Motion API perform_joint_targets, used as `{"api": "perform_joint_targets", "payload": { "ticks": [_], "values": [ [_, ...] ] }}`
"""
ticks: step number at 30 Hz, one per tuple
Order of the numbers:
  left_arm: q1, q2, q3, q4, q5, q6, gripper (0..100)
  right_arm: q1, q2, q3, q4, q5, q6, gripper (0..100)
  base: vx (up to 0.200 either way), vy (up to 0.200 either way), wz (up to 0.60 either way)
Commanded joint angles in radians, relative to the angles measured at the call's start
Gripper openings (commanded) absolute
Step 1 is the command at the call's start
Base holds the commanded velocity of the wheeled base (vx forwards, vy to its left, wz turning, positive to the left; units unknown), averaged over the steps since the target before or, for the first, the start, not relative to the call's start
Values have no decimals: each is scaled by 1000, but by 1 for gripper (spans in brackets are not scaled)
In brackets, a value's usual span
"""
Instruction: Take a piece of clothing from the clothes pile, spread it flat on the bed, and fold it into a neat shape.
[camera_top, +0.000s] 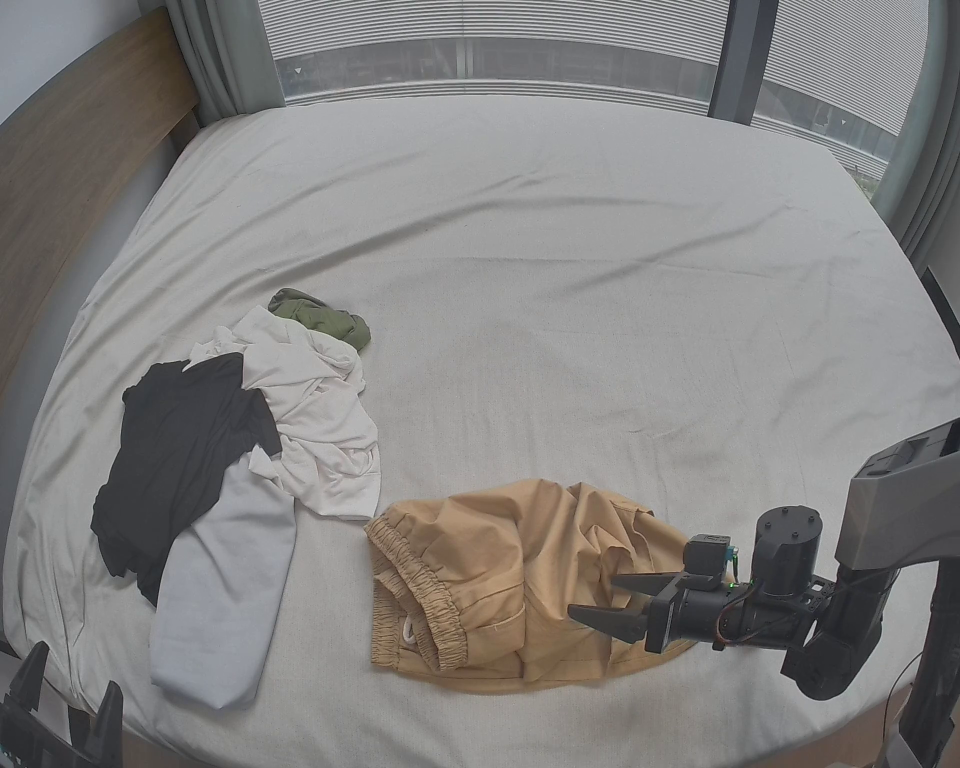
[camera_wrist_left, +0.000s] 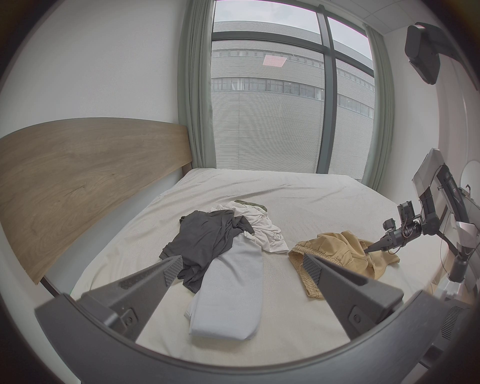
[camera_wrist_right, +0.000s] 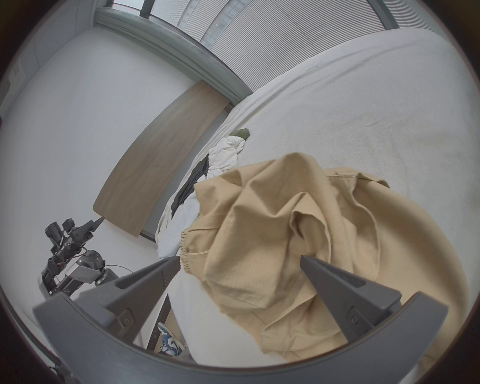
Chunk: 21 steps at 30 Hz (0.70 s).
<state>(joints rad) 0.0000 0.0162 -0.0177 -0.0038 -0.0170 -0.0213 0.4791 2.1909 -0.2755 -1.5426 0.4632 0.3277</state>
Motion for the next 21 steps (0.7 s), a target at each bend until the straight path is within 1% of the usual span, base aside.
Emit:
{"api": "perform_joint_targets", "payload": {
  "ticks": [1, 9, 11, 14, 21],
  "values": [
    [0, -16, 18, 1, 0, 0, 100, -22, 36, -17, -1, -1, -1, 100, 0, 0, 0],
    [0, -16, 18, -1, 0, 0, 100, -31, 44, -47, -2, -3, -1, 100, 0, 0, 0],
    [0, -16, 18, 1, 0, 0, 100, -31, 44, -54, -2, -9, -1, 100, 0, 0, 0],
    [0, -16, 18, -1, 0, 0, 100, -30, 50, -80, -2, -38, -2, 100, 0, 0, 0],
    [0, -16, 18, -1, 0, 0, 100, -30, 58, -93, -4, -41, -2, 100, 0, 0, 0]
  ]
}}
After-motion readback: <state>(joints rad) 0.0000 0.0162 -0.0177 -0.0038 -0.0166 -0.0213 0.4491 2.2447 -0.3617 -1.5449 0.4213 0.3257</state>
